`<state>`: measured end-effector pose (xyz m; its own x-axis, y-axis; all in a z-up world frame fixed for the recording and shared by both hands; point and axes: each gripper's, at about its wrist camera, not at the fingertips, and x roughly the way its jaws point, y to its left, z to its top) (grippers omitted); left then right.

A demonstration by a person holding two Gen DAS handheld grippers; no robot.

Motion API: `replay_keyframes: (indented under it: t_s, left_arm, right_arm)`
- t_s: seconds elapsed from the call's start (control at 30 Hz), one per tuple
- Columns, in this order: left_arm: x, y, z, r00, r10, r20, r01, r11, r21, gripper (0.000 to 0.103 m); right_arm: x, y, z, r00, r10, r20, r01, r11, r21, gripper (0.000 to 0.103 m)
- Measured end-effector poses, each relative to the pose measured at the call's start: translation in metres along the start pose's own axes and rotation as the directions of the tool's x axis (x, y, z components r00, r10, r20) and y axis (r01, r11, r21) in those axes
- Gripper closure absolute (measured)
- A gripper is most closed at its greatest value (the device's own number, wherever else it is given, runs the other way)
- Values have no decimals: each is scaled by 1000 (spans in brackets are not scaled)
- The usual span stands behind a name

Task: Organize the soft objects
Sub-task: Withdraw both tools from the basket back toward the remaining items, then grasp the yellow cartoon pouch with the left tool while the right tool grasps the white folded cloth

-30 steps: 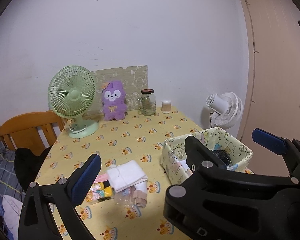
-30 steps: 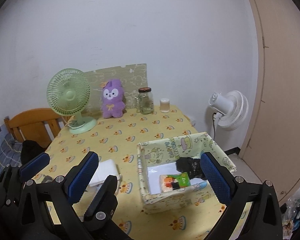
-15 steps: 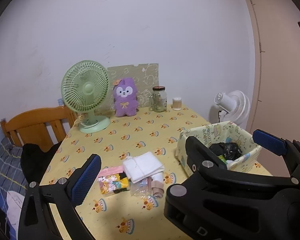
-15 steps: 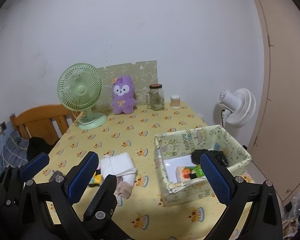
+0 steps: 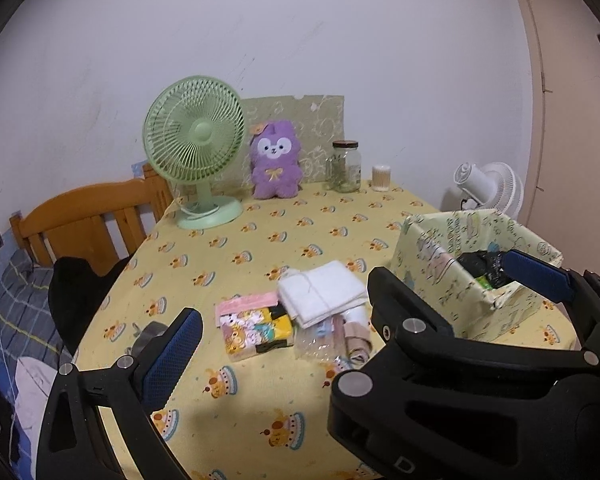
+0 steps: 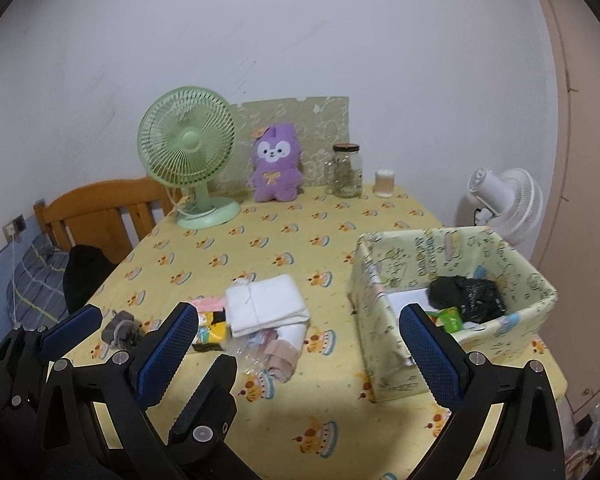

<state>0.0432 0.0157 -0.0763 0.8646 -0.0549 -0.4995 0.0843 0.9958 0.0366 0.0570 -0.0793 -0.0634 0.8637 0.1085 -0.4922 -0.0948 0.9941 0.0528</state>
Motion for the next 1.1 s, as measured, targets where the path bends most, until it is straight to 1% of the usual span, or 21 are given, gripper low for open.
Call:
replay_keyframes:
  t_s: [0.17, 0.43, 0.53, 0.73, 0.93, 1.1]
  left_arm:
    - [12, 8, -10, 999, 10, -31, -11, 1000, -18, 1]
    - [35, 20, -20, 995, 49, -90, -52, 998, -34, 1]
    - [44, 26, -22, 992, 63, -107, -68, 997, -42, 1]
    - [61, 34, -26, 988, 68, -138, -77, 995, -59, 1]
    - [78, 39, -23, 985, 79, -157, -89, 994, -57, 1]
    - [92, 46, -19, 981, 85, -176, -100, 992, -77, 1]
  right_arm:
    - [16, 8, -7, 999, 16, -28, -17, 1000, -22, 4]
    - [43, 18, -17, 995, 44, -87, -46, 999, -25, 14]
    - [52, 22, -19, 994, 48, -102, -52, 998, -32, 14]
    - [70, 26, -20, 991, 47, -128, -52, 998, -39, 14]
    - [89, 26, -19, 986, 54, -156, -60, 998, -32, 14]
    - [100, 28, -14, 986, 54, -156, -62, 997, -43, 14]
